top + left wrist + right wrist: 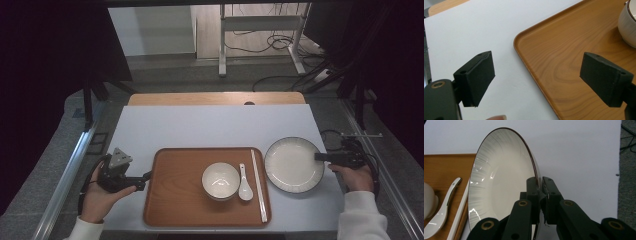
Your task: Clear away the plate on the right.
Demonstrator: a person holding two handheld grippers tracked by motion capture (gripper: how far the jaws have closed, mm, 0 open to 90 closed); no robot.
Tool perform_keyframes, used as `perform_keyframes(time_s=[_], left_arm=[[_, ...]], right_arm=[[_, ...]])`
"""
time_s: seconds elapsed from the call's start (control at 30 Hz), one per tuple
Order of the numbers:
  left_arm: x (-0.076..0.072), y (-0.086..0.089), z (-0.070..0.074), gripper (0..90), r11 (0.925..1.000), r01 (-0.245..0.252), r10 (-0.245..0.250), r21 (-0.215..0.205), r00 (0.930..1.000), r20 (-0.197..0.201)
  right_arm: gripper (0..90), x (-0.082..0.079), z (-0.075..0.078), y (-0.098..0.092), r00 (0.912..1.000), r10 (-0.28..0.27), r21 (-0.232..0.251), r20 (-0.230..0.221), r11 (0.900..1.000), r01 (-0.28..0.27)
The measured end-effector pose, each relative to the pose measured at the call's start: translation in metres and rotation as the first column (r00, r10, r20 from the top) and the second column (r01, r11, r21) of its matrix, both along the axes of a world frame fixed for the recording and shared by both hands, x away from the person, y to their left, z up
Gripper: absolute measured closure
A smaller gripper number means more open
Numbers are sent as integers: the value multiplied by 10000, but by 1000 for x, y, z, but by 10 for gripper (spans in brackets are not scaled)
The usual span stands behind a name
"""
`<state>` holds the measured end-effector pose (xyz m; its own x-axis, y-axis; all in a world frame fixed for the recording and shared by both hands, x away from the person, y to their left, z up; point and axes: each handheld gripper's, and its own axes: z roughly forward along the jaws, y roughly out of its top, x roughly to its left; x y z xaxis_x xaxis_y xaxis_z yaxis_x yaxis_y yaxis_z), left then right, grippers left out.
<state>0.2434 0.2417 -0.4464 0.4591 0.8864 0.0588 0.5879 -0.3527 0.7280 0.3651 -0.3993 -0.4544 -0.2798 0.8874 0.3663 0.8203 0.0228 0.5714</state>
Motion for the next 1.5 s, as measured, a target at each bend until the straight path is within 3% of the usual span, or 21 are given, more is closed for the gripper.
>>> perform_keyframes(time_s=[0.17,0.7,1.17,1.5], left_arm=[[0,-1,0,121,10000,29,-29,15,10000,-8],[0,-1,0,121,10000,28,-28,16,10000,-36],[2,-1,0,120,10000,-57,57,-63,10000,-33],[2,-1,1,119,9999,-25,25,-99,10000,-43]], right_arm=[[852,-2,4,-8,9996,-93,578,260,9983,78],[851,-10,23,-12,9930,-112,1330,1175,9911,-45],[852,-15,47,12,9816,488,1457,1844,9864,-764],[852,-8,67,45,9680,1175,1389,2216,9788,-1505]])
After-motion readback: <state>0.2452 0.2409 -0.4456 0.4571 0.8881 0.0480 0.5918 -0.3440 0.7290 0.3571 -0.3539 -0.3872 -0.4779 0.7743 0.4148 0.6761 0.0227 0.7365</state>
